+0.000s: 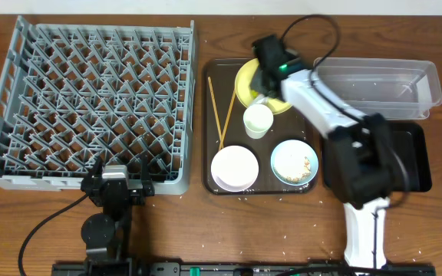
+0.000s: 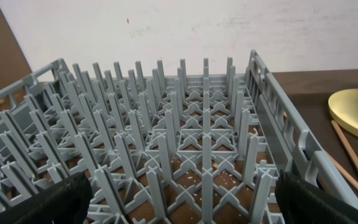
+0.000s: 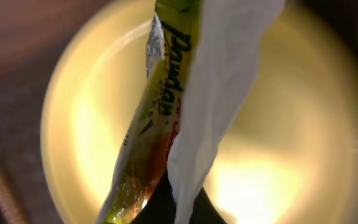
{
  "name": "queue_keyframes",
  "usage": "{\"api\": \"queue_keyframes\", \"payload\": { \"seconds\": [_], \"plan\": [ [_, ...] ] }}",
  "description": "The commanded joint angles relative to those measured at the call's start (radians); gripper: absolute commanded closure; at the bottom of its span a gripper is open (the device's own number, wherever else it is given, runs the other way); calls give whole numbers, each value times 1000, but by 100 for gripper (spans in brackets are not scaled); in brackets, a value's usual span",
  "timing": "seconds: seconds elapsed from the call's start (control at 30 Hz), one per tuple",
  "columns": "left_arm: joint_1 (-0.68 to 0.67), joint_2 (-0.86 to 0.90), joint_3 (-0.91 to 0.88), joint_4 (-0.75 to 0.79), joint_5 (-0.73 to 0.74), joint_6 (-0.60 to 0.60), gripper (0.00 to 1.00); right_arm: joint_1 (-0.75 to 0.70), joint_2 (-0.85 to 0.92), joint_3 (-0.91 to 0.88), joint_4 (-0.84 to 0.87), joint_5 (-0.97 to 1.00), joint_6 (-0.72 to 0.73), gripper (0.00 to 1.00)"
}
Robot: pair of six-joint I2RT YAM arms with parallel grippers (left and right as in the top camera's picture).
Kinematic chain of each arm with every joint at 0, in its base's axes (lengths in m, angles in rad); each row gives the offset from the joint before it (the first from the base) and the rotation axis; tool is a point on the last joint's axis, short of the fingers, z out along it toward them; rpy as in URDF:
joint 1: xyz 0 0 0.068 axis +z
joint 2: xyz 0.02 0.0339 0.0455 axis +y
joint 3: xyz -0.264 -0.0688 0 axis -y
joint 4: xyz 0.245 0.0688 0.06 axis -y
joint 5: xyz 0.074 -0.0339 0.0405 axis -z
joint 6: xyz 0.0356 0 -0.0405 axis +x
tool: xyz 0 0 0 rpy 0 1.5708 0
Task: Sort waste into correct bins and load items into the dishwasher
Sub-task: 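Carry wrapper with right gripper into clear plastic bin and release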
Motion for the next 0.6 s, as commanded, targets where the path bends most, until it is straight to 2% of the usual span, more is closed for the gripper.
{"api": "queue_keyframes", "payload": {
  "seconds": [0.0,0.17,0.27,0.37,0.47,0.57],
  "plan": [
    [6,-6,-27,-13,10,3,5,-88,-219,32,-48,10,-25,99],
    [6,-6,-27,-13,10,3,5,-225,-344,32,-175,10,-5,98],
    [6,-6,-28,-13,10,3,5,-306,-358,31,-264,20,82,99],
    [6,-6,-27,-13,10,3,5,-389,-346,8,-324,46,229,98],
    [6,-6,-27,-13,10,3,5,-447,-327,-46,-296,64,327,99],
    [6,-6,-28,-13,10,3,5,-486,-302,-133,-161,71,336,98]
  ]
}}
